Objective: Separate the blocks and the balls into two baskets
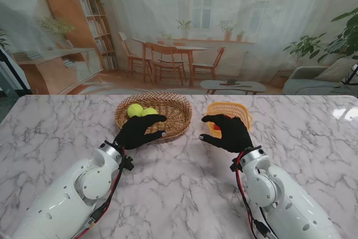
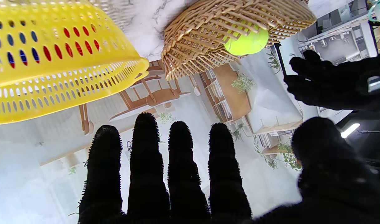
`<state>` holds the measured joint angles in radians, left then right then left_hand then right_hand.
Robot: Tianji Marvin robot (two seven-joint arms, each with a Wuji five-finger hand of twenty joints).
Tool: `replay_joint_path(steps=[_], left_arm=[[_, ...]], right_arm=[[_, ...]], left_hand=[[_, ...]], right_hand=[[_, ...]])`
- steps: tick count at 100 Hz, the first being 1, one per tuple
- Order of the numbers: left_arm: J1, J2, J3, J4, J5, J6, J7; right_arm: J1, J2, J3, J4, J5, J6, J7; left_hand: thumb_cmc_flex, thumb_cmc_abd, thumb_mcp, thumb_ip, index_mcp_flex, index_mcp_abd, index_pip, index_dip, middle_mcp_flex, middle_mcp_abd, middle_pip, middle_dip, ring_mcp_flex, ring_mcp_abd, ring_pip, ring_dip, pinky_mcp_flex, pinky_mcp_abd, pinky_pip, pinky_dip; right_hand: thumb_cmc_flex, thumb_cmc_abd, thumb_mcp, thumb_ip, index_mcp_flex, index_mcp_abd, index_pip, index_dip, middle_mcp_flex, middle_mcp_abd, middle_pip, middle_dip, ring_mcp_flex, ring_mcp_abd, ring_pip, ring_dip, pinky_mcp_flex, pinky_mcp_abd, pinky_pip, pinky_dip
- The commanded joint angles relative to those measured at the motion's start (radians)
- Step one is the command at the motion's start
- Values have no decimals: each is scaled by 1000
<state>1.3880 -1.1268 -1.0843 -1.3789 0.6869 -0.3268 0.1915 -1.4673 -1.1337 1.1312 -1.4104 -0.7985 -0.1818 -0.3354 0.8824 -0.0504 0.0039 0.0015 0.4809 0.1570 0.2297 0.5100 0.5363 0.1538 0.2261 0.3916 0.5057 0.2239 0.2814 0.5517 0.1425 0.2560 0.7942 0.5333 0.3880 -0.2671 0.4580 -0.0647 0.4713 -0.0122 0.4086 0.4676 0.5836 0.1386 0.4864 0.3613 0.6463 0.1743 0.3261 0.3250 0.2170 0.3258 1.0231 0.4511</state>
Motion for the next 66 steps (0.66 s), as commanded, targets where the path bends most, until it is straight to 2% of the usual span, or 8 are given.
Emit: replay_joint_path(steps=[1, 8, 36, 66], left_arm=[[-1, 8, -5, -2, 8, -4, -12], [-5, 5, -10, -1, 4, -10, -4], [-28, 11, -10, 16, 35, -28, -3], [-2, 15, -26, -20, 61, -33, 1]], right_arm=[[-11, 2, 5, -4, 20, 7, 7], [-6, -3, 5, -6, 49, 5, 13], [32, -1, -3, 31, 41, 1, 15], [0, 4, 8, -8, 15, -14, 14]], left_hand=[[0, 51, -26, 8, 24, -1, 10, -4, 10, -13, 4, 7, 7, -1, 12, 3, -10, 10, 8, 18], [1, 52, -25, 8, 25, 1, 9, -5, 6, -11, 0, 5, 2, 0, 9, 2, -14, 9, 5, 17], [-1, 51, -27, 6, 31, 4, 4, -9, 13, -6, -6, 3, -3, 5, 6, -1, -17, 12, 0, 17], [-2, 52, -26, 5, 26, 5, -4, -12, 9, -5, -12, 2, -4, 5, 5, -2, -18, 12, -3, 17]], right_hand=[[-19, 29, -18, 25, 7, -8, 14, 17, 1, -6, 12, -3, -24, -12, -30, 14, -21, 8, 6, 1], [-16, 31, -20, 25, 8, -8, 15, 16, 3, -4, 14, -2, -24, -13, -28, 15, -21, 9, 7, 1], [-12, 32, -24, 26, 7, -9, 15, 13, 0, -6, 13, -1, -30, -12, -28, 15, -25, 11, 6, 2], [-10, 33, -27, 27, 5, -9, 14, 11, -2, -5, 12, -1, -32, -12, -27, 15, -26, 12, 6, 3]])
